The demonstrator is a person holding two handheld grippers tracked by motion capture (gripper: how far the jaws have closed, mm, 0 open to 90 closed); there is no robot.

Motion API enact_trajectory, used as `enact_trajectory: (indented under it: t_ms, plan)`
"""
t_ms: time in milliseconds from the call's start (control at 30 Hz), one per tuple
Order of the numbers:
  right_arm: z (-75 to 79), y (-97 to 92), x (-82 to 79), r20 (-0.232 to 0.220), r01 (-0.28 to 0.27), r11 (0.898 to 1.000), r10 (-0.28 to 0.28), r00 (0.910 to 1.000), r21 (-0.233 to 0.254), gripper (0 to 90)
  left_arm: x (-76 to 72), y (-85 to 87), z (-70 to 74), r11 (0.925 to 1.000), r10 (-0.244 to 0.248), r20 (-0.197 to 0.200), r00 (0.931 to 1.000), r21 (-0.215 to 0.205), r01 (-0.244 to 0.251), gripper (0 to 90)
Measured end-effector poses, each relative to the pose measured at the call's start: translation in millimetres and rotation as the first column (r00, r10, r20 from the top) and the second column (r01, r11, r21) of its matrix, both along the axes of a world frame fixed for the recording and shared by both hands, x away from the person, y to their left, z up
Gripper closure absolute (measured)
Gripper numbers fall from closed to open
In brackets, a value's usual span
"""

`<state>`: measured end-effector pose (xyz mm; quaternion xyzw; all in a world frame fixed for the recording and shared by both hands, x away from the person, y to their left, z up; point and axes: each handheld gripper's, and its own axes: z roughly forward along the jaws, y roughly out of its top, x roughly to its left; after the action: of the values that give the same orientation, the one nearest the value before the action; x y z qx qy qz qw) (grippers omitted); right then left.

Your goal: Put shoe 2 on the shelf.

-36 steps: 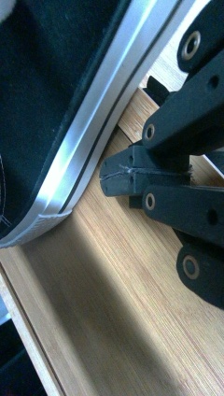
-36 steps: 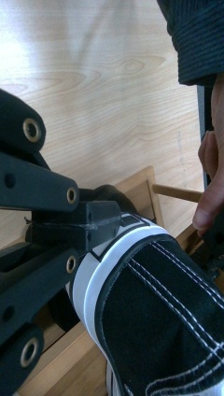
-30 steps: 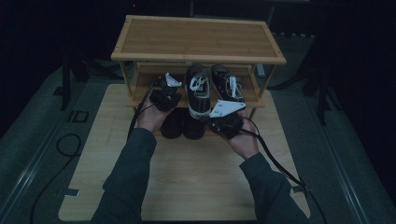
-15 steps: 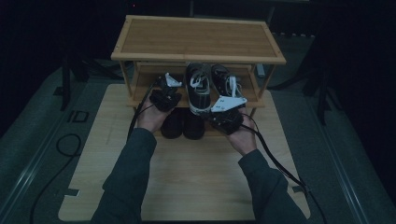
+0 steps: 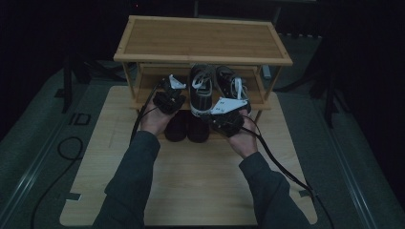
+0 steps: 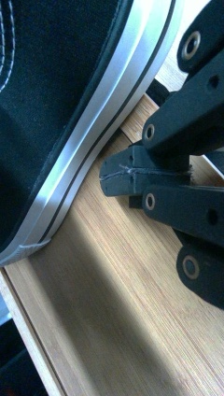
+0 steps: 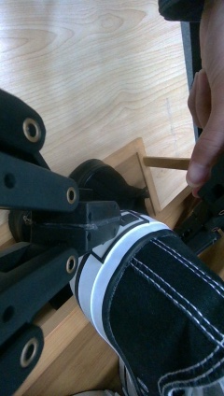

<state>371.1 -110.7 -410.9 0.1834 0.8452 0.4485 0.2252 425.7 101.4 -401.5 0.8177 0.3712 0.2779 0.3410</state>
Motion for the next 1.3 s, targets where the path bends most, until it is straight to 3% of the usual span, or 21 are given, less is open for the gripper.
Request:
enact_trajectory:
  t_ms: [33, 67, 100, 267, 300, 533, 700, 767, 1300]
  plan:
    - [-0.2, 0.4, -0.1, 0.0, 0.002, 1.0, -0.002, 1.0, 0.002, 90.0, -0.1, -0.9, -0.6, 0.9999, 0.005, 0.003, 1.0, -0.014, -0.005, 90.0]
    - [-0.5, 1.0, 0.1, -0.002, 0.002, 1.0, -0.002, 1.0, 0.002, 90.0, 0.0, 0.0, 0.2, 1.0, 0.0, -0.001, 1.0, 0.004, 0.0, 90.0]
    - [-0.6, 1.4, 0.0, 0.0, 0.004, 1.0, -0.004, 1.0, 0.0, 90.0, -0.1, -1.6, -1.0, 0.9997, 0.009, 0.006, 0.9999, -0.023, -0.008, 90.0]
    - [-0.9, 4.9, 0.5, 0.011, 0.007, 1.0, -0.007, 0.9999, -0.008, 90.0, 0.0, 0.2, 0.2, 1.0, 0.0, -0.001, 1.0, 0.003, 0.0, 90.0]
    - [-0.6, 6.1, 0.5, 0.016, 0.009, 1.0, -0.009, 0.9998, -0.009, 90.0, -0.1, -1.9, -1.3, 0.9994, 0.011, 0.006, 0.9999, -0.033, -0.01, 90.0]
    - [-5.3, 8.0, -1.2, 0.025, 0.032, 0.999, -0.032, 0.9992, 0.012, 90.0, 0.0, -1.1, -1.2, 0.9997, 0.005, 0.006, 1.0, -0.025, -0.005, 90.0]
    - [-1.5, 9.7, 0.3, 0.027, 0.029, 1.0, -0.03, 0.9992, 0.003, 90.0, 0.1, -1.2, -0.9, 0.9996, 0.007, 0.001, 1.0, -0.029, -0.007, 90.0]
    - [0.5, 9.7, 1.3, 0.042, 0.053, 0.999, -0.053, 0.9977, 0.001, 90.0, 0.0, -1.5, -1.2, 0.9994, 0.008, 0.004, 1.0, -0.034, -0.008, 90.0]
    - [-0.6, 15.5, 10.4, 0.012, 0.052, 0.999, -0.052, 0.9986, 0.007, 90.0, 0.1, -1.1, -1.5, 0.9993, 0.006, 0.007, 1.0, -0.038, -0.006, 90.0]
